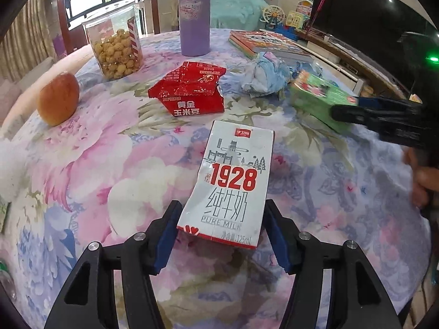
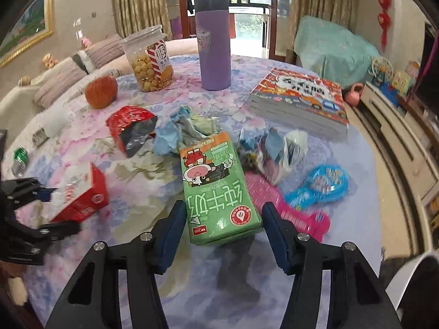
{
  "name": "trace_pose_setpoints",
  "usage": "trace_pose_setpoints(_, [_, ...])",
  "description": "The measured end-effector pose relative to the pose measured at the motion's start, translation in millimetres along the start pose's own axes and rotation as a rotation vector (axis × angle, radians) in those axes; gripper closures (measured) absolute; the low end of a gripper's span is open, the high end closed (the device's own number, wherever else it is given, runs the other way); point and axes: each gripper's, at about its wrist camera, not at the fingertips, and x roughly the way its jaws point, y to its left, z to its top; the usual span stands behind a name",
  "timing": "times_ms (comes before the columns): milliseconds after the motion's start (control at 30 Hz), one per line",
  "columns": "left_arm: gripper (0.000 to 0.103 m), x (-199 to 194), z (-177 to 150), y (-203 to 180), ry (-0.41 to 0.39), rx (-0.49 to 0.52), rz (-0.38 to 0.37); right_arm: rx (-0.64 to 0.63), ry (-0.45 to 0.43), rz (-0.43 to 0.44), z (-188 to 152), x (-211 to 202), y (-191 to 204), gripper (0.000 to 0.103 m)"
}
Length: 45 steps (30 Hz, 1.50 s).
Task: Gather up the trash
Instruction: 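Grasp the white milk carton with the left gripper while the right grasps the green milk carton, then carry both milk cartons in the grippers over the trash bin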
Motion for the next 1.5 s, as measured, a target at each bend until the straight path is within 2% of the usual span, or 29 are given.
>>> trace_pose_setpoints(100, [0.043,2,-1,-2,-0.009,0.004,0.006,0.079,0.015,0.052,-16,-21,-1,0.046])
trace_pose_setpoints(233, [0.054,2,-1,-1,-0.021,-0.003,-0.007,0.133,0.060,0.077,-35,-30,1,0.045])
trace_pose_setpoints(267, [0.057,1,-2,-1,-0.024,-0.006,-0.011,0.126,0.058,0.067,-37,-30,3,0.045])
trace_pose_setpoints(333, [0.057,1,-2,1,-0.024,-0.010,-0.020,0.106,0.052,0.054,-36,-30,8,0.044])
trace_pose_setpoints(433, [0.056,0,-3,2,-0.023,-0.018,-0.027,0.076,0.050,0.038,-31,-22,15,0.037])
trace_pose_setpoints(500, [0.057,-1,-3,3,-0.026,-0.023,-0.027,0.044,0.049,0.019,-29,-15,20,0.037])
trace_pose_setpoints(533, [0.057,-1,-3,3,-0.029,-0.024,-0.028,0.032,0.064,0.005,-29,-9,23,0.038])
trace_pose_setpoints(600, [0.057,-3,-4,3,-0.035,-0.025,-0.028,0.048,0.087,0.002,-31,-2,22,0.051])
trace_pose_setpoints(700, [0.057,-9,-5,-2,-0.055,-0.013,-0.040,0.086,0.066,0.017,-37,-12,20,0.051])
trace_pose_setpoints(800, [0.057,-16,-6,-13,-0.068,0.010,-0.046,0.119,0.035,0.016,-47,-30,18,0.051])
trace_pose_setpoints(1033, [0.057,-28,-5,-53,-0.078,0.074,-0.118,0.214,-0.026,0.023,-69,-73,2,0.051])
trace_pose_setpoints(1500, [0.057,-31,7,-127,-0.074,0.205,-0.217,0.372,-0.102,-0.041,-114,-136,-47,0.052])
